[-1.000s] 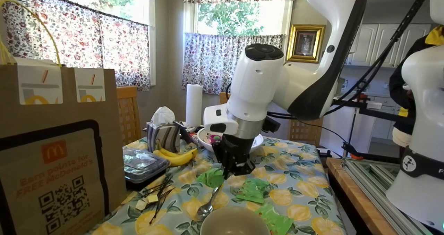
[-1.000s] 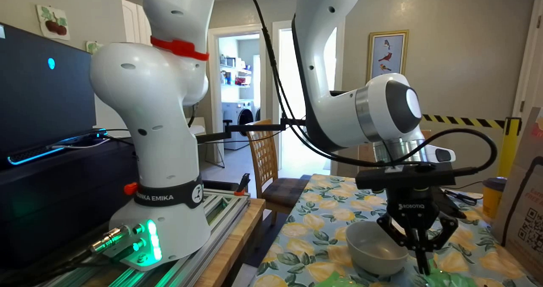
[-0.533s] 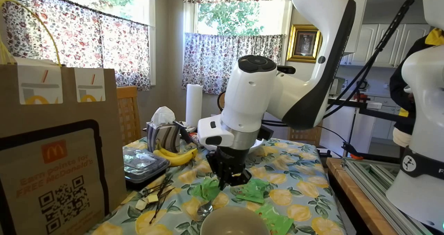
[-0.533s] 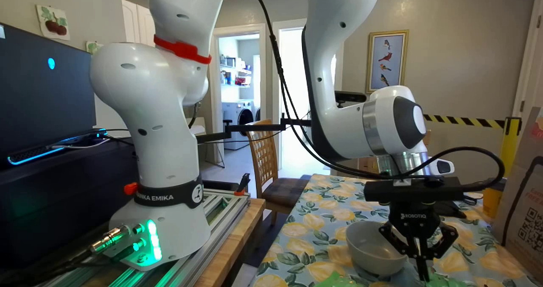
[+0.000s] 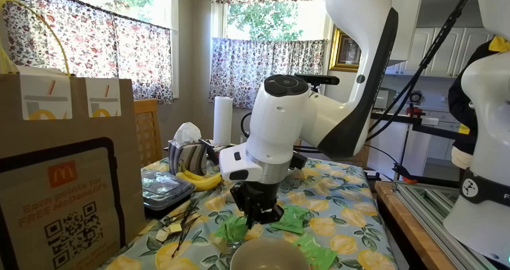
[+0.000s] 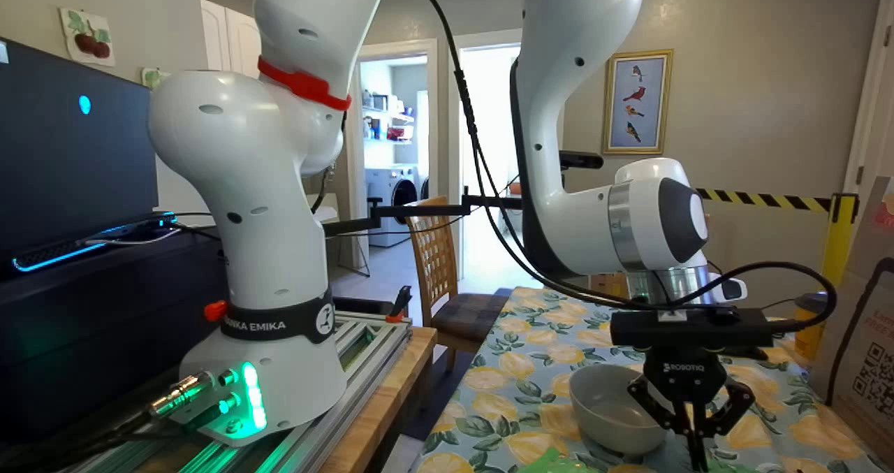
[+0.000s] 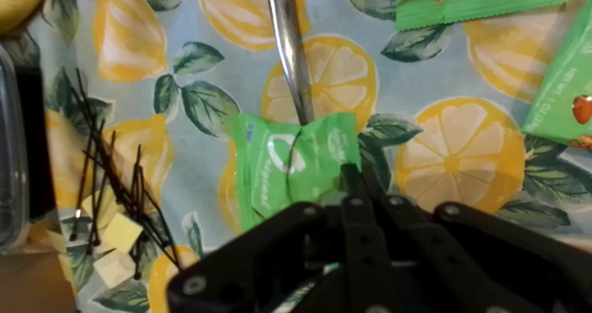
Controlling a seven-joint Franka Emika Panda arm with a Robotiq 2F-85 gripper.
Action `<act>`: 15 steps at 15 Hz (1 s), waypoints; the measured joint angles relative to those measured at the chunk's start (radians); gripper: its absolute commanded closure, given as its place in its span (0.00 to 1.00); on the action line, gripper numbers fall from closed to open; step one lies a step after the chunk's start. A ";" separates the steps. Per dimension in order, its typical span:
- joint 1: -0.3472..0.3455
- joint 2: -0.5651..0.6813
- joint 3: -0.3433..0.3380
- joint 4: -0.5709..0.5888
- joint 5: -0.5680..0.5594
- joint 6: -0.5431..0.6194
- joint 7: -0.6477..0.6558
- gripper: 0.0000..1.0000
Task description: Put one green sachet on the silver spoon then use the spoon to place the sachet in the grey bowl.
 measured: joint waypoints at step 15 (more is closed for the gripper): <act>-0.004 0.031 0.003 0.013 0.006 -0.009 -0.022 0.02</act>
